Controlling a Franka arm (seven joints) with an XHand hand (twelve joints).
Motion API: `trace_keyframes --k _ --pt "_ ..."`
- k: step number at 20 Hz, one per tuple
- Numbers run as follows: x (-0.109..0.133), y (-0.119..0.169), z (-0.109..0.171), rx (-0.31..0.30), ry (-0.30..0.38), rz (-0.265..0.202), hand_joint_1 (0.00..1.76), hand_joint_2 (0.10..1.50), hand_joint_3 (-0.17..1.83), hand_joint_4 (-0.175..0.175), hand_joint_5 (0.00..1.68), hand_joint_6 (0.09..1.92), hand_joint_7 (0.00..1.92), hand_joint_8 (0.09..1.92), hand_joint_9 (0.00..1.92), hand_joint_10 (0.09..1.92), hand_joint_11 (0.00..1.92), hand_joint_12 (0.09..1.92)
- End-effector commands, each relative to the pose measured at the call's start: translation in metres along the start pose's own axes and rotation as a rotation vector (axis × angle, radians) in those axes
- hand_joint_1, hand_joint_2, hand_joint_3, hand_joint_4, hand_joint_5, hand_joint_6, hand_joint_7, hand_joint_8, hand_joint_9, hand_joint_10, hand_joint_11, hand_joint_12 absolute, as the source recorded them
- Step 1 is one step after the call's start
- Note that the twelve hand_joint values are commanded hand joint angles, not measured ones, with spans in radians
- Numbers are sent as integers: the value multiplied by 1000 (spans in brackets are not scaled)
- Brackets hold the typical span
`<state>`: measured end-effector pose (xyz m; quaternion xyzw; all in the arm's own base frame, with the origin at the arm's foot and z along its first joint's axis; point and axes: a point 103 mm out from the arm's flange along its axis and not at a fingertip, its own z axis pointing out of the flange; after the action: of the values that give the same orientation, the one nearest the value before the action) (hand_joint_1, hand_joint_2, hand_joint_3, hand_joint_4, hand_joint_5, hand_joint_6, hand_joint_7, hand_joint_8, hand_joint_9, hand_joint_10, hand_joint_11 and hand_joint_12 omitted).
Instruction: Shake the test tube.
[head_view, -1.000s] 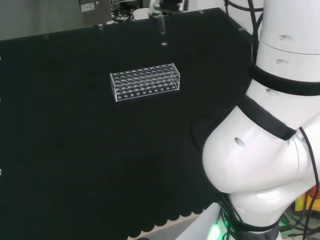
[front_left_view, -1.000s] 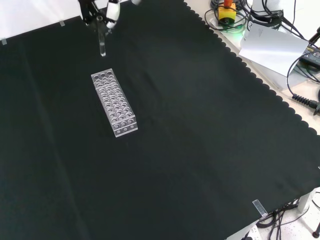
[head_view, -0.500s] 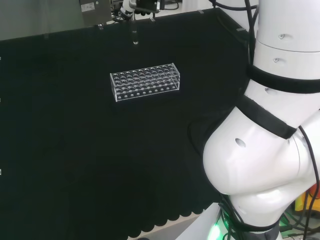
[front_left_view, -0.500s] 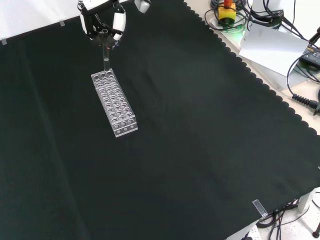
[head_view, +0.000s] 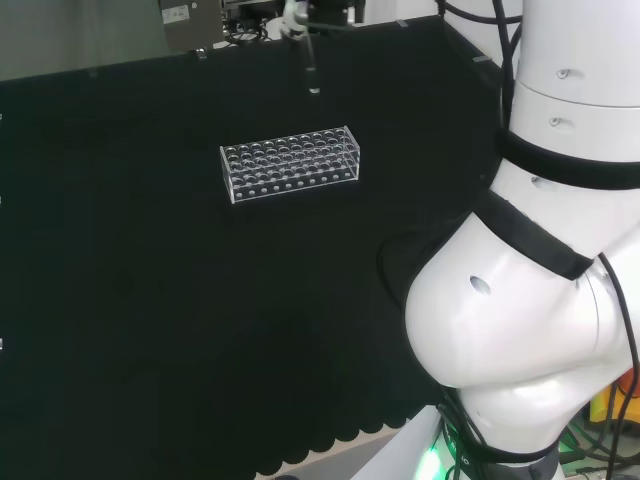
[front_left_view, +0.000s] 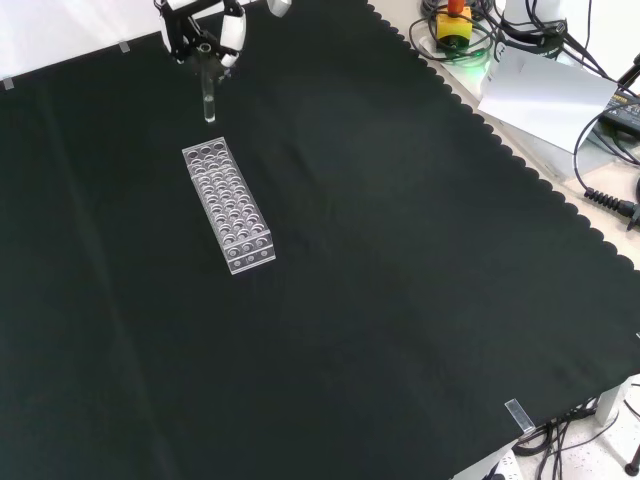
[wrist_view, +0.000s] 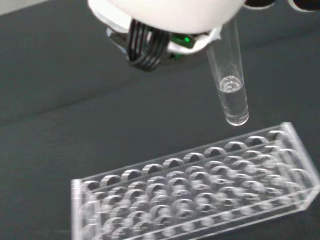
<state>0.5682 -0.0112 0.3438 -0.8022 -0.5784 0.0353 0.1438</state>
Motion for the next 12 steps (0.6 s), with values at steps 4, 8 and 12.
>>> trace_keyframes --k 4,8,12 --pt "-106 9 -24 -68 -63 231 1228 662 600 -175 1358 479 1751 447 1656 420 1199 901" --pt "-128 11 -37 -98 -99 278 1228 662 600 -175 1359 479 1751 447 1656 419 1199 901" --pt "-130 13 -42 -103 -94 271 1228 661 600 -175 1359 478 1750 447 1657 419 1199 902"
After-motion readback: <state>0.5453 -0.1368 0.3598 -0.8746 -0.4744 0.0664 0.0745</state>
